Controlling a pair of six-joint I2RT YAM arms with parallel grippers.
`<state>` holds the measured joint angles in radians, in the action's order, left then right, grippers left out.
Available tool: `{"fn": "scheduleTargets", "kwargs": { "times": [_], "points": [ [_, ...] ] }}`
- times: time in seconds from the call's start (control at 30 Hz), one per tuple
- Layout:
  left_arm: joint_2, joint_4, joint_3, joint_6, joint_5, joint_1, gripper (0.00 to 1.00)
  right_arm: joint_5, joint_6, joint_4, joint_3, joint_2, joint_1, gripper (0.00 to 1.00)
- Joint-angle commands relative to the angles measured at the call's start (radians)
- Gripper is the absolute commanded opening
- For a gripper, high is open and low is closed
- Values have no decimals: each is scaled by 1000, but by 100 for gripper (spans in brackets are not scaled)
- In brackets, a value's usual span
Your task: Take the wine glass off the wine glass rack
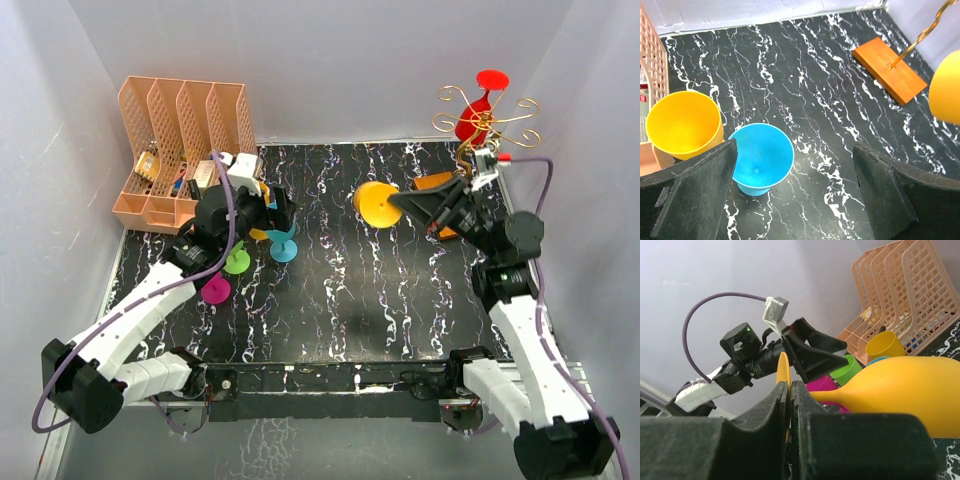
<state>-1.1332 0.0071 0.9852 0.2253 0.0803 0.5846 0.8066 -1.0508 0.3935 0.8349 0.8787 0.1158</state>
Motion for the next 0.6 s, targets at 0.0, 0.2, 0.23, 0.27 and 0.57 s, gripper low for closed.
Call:
{"fn": "scheduleTargets", "kwargs": {
  "times": [0.0, 0.2, 0.23, 0.27, 0.57],
  "points": [
    [119, 74, -46, 91, 49, -5, 97, -135, 17, 17, -112, -151, -2, 8],
    [280, -80, -61, 340, -39, -5, 97, -274, -104, 95, -255, -273, -2, 8],
    [308, -105, -56, 364, -58, -5, 97, -289, -142, 158, -275, -271, -2, 8],
    [324, -130, -48, 385, -69, -6, 97, -297, -181, 214, -284, -260, -2, 8],
    [408, -83, -43, 641, -285, -6, 97, -238, -682, 673, -310, -39, 46, 8]
  ]
}}
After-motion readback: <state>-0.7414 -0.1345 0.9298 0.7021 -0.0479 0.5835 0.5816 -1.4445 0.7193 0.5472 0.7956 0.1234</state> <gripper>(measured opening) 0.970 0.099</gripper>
